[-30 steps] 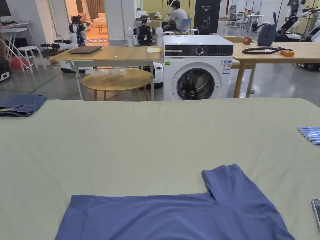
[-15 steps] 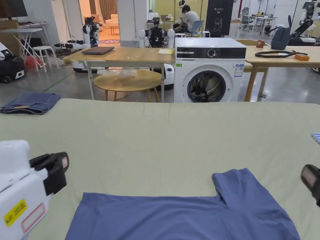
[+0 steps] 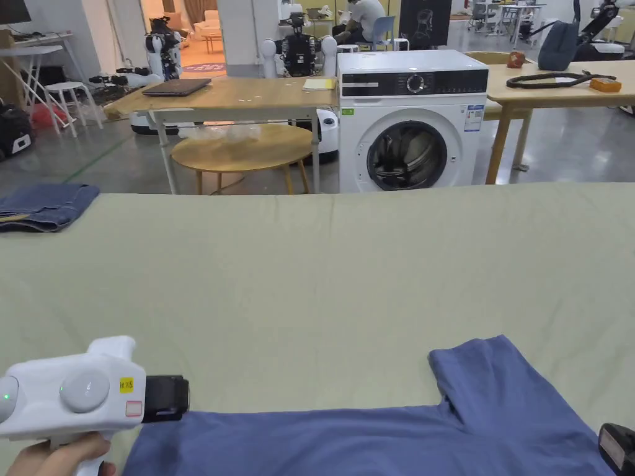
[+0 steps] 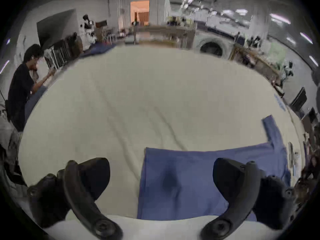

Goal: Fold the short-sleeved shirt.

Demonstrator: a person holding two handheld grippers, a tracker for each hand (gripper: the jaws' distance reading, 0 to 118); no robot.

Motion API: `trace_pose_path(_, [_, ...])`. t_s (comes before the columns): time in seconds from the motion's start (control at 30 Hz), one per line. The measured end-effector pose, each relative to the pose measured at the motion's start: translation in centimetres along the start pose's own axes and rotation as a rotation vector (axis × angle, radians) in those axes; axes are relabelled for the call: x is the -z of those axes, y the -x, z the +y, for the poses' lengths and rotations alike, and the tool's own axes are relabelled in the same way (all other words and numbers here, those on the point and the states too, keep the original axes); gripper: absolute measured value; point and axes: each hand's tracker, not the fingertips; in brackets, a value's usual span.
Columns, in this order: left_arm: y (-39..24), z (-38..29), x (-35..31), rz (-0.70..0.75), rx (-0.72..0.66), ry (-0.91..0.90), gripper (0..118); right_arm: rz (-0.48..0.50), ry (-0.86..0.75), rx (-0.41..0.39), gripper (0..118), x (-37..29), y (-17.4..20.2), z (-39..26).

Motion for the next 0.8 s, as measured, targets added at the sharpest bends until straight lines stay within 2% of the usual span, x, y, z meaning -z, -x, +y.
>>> trace_pose_path(0.1, [-0.1,-0.4,4.4,0.033,-0.034,0.052,115,-0.036,0.043,0.013,0,1.6,-1.1,-0.7])
trace_pose_path(0.13, [-0.2,-0.5,5.6,0.054,-0.036,0.083,106,-0.047,0.062,0.015,0,2.1,-1.4,-0.7])
trace_pose_path(0.17, [-0.3,-0.7,6.5,0.065,-0.035,0.102,91,-0.053,0.078,0.014,0,2.7,-1.6,-0.7])
trace_pose_path(0.2, [-0.7,-1.2,7.0,0.088,-0.022,0.118,88,-0.062,0.097,0.007,0,3.3,-2.0,-1.2])
trace_pose_path(0.23, [-1.0,-1.5,6.4,0.085,0.002,0.056,87,-0.076,0.127,0.001,9,4.1,-2.3,-1.2])
trace_pose_path(0.27, [-1.3,-1.6,5.7,0.102,0.018,0.039,80,-0.084,0.17,-0.002,33,5.1,-2.7,-1.0])
trace_pose_path(0.3, [-1.6,-1.7,5.1,0.099,0.043,0.027,65,-0.097,0.217,0.0,67,6.4,-3.1,-0.7])
trace_pose_path(0.33, [-2.0,-1.8,4.6,0.119,0.074,0.012,32,-0.104,0.252,0.008,112,7.9,-3.7,-0.7])
trace_pose_path(0.37, [-2.1,-2.0,3.7,0.133,0.087,-0.014,0,-0.103,0.286,0.009,118,9.4,-4.2,-0.5])
trace_pose_path(0.47, [-2.6,-2.7,2.4,0.069,0.071,-0.021,0,-0.16,0.318,0.013,118,13.9,-5.8,0.9])
trace_pose_path(0.6, [-2.8,-3.1,1.2,0.051,0.074,-0.036,0,-0.166,0.478,0.086,116,20.5,-7.8,0.7])
trace_pose_path(0.63, [-2.7,-3.0,1.0,0.047,0.064,-0.037,0,-0.171,0.527,0.099,101,21.6,-7.9,0.5])
trace_pose_path(0.7, [-2.4,-3.0,0.4,0.03,0.042,-0.032,0,-0.183,0.557,0.102,82,22.1,-7.3,0.3])
trace_pose_path(0.73, [-2.2,-3.1,0.0,0.026,0.033,-0.036,0,-0.259,0.528,0.006,66,21.4,-6.4,-0.1])
trace_pose_path(0.77, [-2.1,-3.0,-0.2,0.026,0.032,-0.039,0,-0.222,0.504,-0.024,56,20.6,-6.0,0.2])
trace_pose_path(0.8, [-2.1,-3.0,-0.6,0.025,0.031,-0.042,0,-0.175,0.473,-0.029,56,19.7,-5.6,0.7])
